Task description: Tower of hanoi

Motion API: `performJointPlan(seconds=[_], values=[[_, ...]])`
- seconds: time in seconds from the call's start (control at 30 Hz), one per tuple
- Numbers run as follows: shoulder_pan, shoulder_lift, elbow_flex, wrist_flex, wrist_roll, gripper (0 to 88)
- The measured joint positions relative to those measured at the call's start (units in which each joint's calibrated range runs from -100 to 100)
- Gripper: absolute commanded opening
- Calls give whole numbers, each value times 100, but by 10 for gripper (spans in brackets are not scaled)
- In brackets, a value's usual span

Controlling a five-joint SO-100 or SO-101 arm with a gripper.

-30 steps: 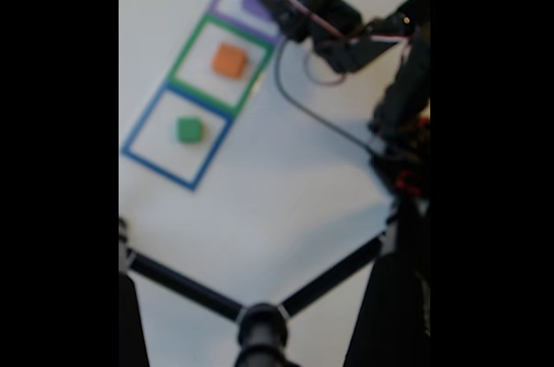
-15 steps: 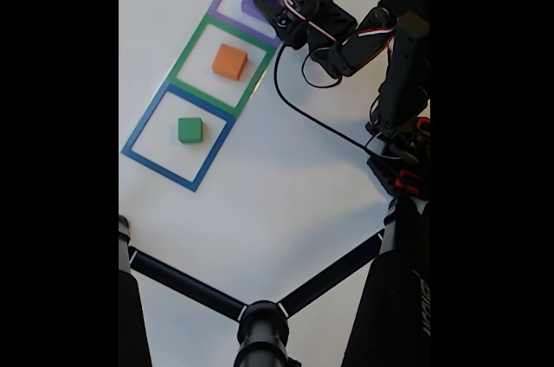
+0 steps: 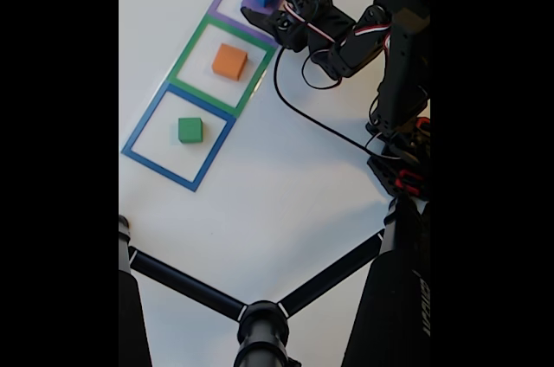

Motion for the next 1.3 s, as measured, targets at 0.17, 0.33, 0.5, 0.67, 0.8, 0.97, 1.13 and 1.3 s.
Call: performJointPlan(seconds=[0.17,0.33,0.5,0.67,0.8,0.97,1.13,1.3], values=[[0,-1114,9,1145,0,177],[59,-3065,-726,3990,54,38],[164,-4711,-1726,7481,18,1],[-304,-5800,-2771,10198,54,0],[-831,-6273,-3949,12003,54,0],[-1720,-6534,-5206,13575,54,0],[-2376,-6729,-5604,13962,54,0],[-2867,-6745,-5764,13994,54,0]])
